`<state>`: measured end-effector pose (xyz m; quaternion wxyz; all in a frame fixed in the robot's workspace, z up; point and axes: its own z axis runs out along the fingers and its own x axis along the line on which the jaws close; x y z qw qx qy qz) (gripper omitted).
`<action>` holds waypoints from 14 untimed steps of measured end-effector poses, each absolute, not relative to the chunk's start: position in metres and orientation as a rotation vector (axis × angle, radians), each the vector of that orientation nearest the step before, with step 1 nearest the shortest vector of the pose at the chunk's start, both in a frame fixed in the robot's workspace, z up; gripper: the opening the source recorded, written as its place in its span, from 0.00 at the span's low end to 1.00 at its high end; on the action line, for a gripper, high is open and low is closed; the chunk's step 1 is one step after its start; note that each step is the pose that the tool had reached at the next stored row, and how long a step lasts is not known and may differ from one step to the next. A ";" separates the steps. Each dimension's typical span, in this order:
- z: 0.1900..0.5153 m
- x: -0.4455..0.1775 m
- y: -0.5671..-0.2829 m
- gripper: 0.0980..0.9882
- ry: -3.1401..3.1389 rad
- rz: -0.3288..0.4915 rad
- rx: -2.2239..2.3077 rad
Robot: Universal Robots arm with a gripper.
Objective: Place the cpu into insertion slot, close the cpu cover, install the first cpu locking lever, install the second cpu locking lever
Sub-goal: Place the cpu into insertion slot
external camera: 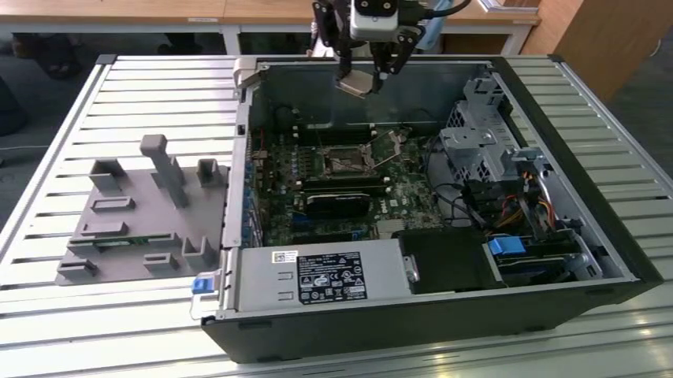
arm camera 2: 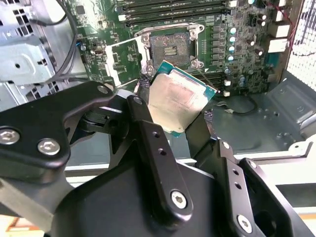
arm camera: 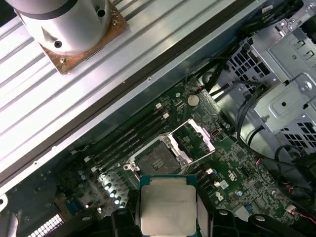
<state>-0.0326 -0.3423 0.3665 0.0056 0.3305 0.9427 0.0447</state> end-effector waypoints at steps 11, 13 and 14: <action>0.365 -0.033 -0.342 0.50 2.845 0.137 1.281; 0.364 -0.033 -0.342 0.50 2.823 0.137 1.325; 0.364 -0.033 -0.342 0.50 2.811 0.136 1.348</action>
